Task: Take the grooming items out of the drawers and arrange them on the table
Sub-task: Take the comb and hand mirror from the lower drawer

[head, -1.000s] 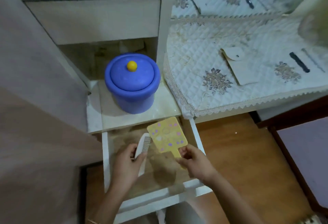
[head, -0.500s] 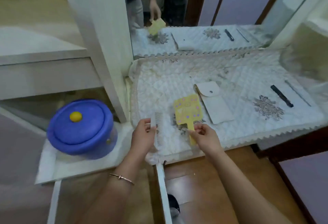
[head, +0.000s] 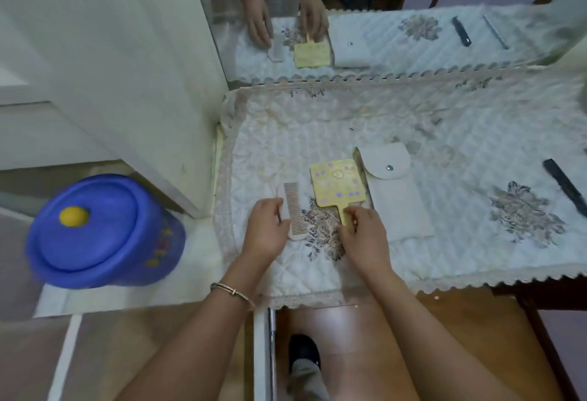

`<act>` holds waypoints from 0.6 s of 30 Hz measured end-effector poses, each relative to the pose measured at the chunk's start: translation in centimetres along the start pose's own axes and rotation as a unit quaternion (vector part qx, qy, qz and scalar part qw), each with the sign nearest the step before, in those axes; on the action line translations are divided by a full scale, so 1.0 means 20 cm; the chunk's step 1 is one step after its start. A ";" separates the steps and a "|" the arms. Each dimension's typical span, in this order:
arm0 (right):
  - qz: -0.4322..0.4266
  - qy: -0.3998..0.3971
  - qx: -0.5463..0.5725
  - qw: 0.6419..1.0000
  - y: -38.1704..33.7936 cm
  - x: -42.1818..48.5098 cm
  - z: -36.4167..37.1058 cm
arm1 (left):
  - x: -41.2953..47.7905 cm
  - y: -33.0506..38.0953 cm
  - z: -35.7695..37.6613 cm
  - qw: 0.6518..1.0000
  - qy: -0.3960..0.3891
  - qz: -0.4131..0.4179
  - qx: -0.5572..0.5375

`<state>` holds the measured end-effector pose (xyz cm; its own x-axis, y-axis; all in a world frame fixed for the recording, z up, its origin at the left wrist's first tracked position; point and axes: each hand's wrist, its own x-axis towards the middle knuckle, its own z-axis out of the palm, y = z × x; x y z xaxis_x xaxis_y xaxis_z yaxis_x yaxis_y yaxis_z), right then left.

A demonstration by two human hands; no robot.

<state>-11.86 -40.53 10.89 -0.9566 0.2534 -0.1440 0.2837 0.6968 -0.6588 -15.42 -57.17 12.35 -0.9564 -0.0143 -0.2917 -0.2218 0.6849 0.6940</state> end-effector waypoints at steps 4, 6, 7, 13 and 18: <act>-0.025 -0.022 -0.020 0.999 0.01 0.00 -0.01 | -0.06 -0.01 -0.02 0.999 0.017 0.038 0.001; -0.053 -0.007 -0.033 0.998 -0.01 -0.05 -0.01 | -0.12 -0.05 -0.08 0.997 0.048 0.063 -0.004; -0.072 0.016 -0.038 0.997 -0.02 -0.08 -0.01 | -0.16 -0.08 -0.11 0.995 0.063 0.070 -0.009; -0.112 0.009 -0.034 0.993 -0.05 -0.50 0.12 | -0.57 -0.46 -0.32 0.996 0.070 0.051 -0.016; -0.170 -0.090 -0.058 0.980 -0.14 -0.95 0.27 | -0.98 -0.96 -0.47 0.998 -0.014 0.001 0.063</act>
<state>5.21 -50.93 11.43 -0.9905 -0.1211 -0.0648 -0.0576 0.7946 -0.6045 5.82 -76.93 10.95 -0.9507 0.0056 -0.3102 -0.1935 0.7708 0.6069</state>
